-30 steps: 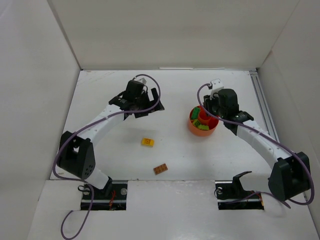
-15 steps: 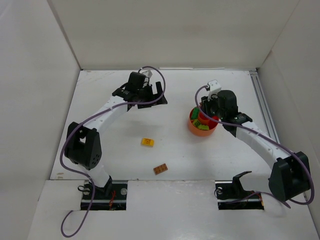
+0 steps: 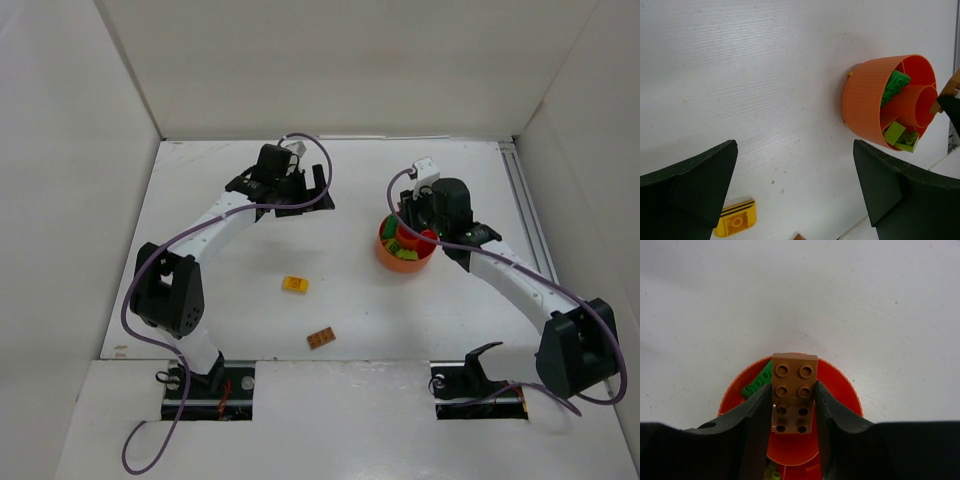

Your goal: Sort the legos into containers by color

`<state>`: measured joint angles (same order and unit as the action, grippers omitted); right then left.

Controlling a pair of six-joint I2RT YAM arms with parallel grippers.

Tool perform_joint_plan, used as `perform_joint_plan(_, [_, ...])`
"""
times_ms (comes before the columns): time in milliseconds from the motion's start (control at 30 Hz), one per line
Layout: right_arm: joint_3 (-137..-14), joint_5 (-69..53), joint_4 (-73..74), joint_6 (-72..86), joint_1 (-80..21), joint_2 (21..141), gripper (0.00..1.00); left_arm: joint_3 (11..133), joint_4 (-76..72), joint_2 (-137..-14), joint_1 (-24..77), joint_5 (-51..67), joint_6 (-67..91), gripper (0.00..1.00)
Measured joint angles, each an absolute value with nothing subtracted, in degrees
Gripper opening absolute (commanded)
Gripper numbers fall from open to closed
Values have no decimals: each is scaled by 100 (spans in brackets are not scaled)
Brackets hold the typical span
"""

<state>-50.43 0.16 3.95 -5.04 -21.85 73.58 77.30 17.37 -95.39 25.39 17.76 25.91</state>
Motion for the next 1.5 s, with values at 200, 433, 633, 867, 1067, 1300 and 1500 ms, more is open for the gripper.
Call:
perform_joint_plan(200, [-5529, 235, 646, -515, -2185, 7358, 35, 7730, 1734, -9539, 2539, 1758, 2589, 100])
perform_joint_plan(433, [-6475, 399, 1162, -506, -2191, 7419, 35, 7730, 1730, -9539, 2539, 1756, 2585, 100])
perform_joint_plan(633, [-6626, 403, 1420, -467, -2298, 7542, 35, 7730, 1728, -9539, 2539, 1756, 2580, 100])
perform_joint_plan(867, [-6772, 405, 1656, -464, -2469, 7695, 35, 7730, 1697, -9539, 2539, 1754, 2580, 100])
perform_joint_plan(1067, [-6866, 403, 1647, -460, -2630, 7813, 35, 7730, 1688, -9539, 2539, 1758, 2582, 100])
perform_joint_plan(1300, [-6873, 405, 1640, -449, -2703, 7887, 35, 7730, 1691, -9539, 2539, 1761, 2582, 100])
perform_joint_plan(1500, [-6873, 410, 1634, -449, -2875, 7961, 35, 7730, 1688, -9539, 2539, 1758, 2582, 100])
